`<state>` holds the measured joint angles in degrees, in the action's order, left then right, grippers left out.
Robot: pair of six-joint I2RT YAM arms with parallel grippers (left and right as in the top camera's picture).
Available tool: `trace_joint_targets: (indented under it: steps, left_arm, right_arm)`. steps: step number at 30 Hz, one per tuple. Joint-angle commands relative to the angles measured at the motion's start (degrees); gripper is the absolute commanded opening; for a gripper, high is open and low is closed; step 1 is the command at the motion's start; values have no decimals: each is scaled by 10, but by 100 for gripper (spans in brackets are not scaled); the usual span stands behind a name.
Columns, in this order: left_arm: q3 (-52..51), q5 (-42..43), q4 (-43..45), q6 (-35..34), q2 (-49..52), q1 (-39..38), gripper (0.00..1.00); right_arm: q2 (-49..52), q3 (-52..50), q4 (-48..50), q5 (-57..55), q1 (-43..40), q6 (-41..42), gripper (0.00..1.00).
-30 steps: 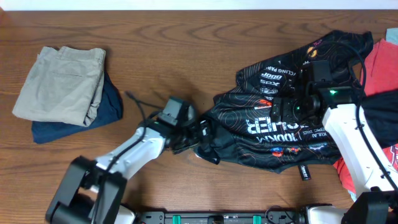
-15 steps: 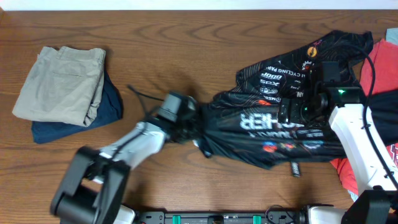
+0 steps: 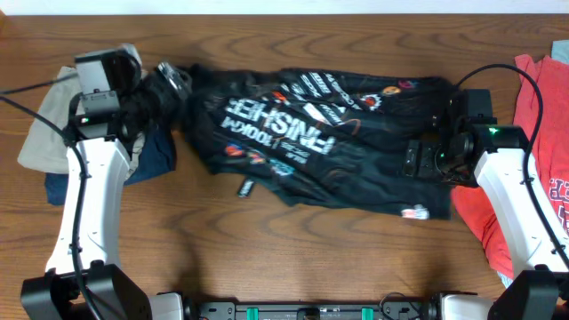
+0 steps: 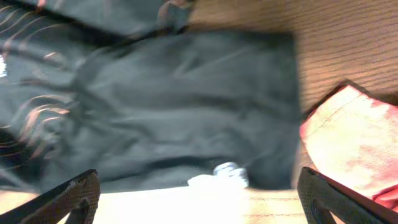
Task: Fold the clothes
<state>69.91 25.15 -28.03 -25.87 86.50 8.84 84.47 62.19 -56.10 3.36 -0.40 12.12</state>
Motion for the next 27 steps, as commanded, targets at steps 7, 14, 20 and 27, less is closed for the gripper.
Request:
trace_joint_targets:
  steps: [7, 14, 20, 27]
  left_arm:
    - [-39, 28, -238, 14, 43, -113, 98]
    - [-131, 57, -189, -96, 78, -261, 98]
    - [-195, 119, -9, -234, 96, -378, 98]
    - [-197, 95, 121, -348, 107, -479, 98]
  right_arm:
    - [-10, 3, -1, -3, -8, -2, 99]
    - [-10, 3, -1, -3, -8, -2, 99]
    - [-10, 3, -1, -4, -8, -2, 99]
    - [-10, 3, -1, -4, -8, -6, 99]
